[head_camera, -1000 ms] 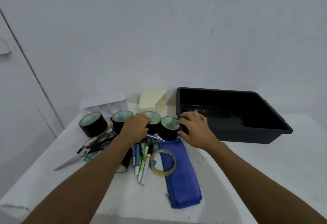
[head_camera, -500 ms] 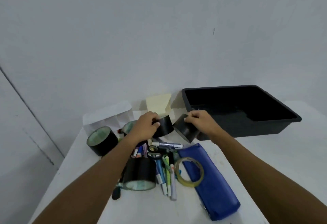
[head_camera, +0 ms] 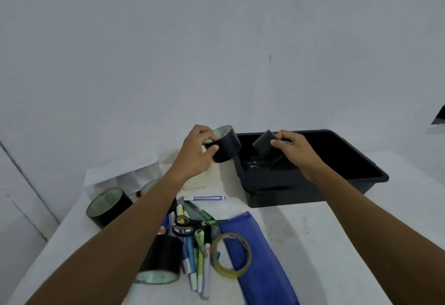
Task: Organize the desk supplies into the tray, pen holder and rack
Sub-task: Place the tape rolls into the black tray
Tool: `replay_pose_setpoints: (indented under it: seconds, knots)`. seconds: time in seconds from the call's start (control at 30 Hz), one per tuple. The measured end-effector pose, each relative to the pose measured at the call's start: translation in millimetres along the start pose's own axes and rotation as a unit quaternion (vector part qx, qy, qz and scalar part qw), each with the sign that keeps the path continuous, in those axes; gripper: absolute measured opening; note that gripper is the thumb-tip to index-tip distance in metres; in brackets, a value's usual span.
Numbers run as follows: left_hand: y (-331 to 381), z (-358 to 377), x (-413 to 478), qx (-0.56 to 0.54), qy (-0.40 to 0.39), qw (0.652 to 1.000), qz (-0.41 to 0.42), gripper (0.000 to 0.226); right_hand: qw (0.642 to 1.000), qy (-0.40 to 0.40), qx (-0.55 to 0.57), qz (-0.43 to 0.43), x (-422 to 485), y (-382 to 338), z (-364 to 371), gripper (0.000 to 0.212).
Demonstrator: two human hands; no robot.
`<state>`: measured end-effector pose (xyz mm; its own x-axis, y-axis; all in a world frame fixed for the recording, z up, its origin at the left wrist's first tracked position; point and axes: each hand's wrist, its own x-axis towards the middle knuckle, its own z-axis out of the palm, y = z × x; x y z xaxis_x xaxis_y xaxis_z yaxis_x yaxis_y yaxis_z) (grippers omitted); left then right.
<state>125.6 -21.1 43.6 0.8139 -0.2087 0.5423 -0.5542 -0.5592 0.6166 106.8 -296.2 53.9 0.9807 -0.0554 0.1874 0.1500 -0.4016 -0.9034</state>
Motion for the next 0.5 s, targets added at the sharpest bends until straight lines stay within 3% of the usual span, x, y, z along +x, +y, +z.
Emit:
replay_pose_setpoints:
  seconds: [0.1, 0.2, 0.37, 0.5]
  knots:
    - [13.0, 33.1, 14.6, 0.021, 0.007, 1.000, 0.005, 0.012, 0.986, -0.004, -0.167, -0.010, 11.1, 25.0, -24.0, 0.013]
    - [18.2, 68.7, 22.2, 0.057, -0.034, 0.998, 0.012, 0.011, 0.959, -0.075, -0.275, 0.012, 20.3, 49.5, -39.0, 0.018]
    - [20.8, 109.9, 15.1, 0.119, -0.124, 0.985, 0.020, 0.011, 0.930, -0.166, -0.324, 0.045, 34.0, 83.7, -51.1, 0.021]
    - [17.5, 120.4, 14.0, 0.193, -0.227, 0.955, 0.005, 0.017, 0.922, -0.208, -0.316, 0.083, 37.2, 96.0, -60.8, 0.031]
